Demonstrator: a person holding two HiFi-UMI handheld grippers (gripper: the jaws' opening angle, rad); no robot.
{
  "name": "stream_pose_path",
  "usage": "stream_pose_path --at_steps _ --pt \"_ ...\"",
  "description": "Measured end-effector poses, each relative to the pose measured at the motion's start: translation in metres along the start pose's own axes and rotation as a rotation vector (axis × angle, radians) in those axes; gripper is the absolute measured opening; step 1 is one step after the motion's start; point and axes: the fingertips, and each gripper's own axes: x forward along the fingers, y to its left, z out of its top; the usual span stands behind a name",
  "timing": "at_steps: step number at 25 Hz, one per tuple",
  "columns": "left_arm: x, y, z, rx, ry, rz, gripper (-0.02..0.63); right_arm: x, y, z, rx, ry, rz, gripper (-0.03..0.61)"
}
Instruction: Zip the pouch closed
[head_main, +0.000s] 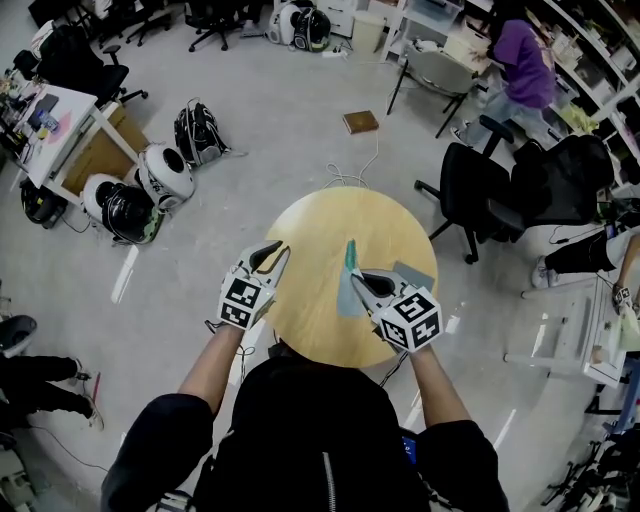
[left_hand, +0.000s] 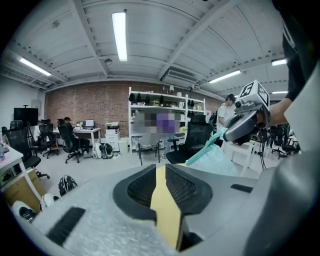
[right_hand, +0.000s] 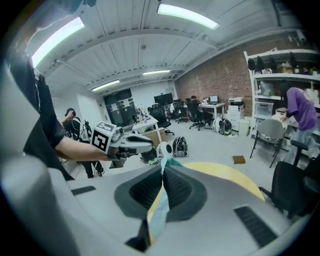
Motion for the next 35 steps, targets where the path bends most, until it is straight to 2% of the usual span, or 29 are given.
stream_pose_path --at_steps 5,12,20,35 --pt "-0.002 -0.002 0.015 0.022 -0.032 -0.008 0.002 0.004 -0.012 -0.009 0.014 -0.01 -0.038 0.011" --pt "-0.003 -0.005 0.046 0.008 -0.102 -0.02 0.0 0.002 -0.016 0.007 -0.012 -0.071 -0.036 0.011" --pt "-0.003 0.003 0.06 0.002 -0.129 -0.003 0.0 -0.004 -0.018 0.034 -0.064 -0.172 -0.052 0.011" --pt "-0.007 0.004 0.056 -0.004 -0.128 -0.001 0.0 -0.005 -0.012 0.034 -0.095 -0.187 -0.055 0.011"
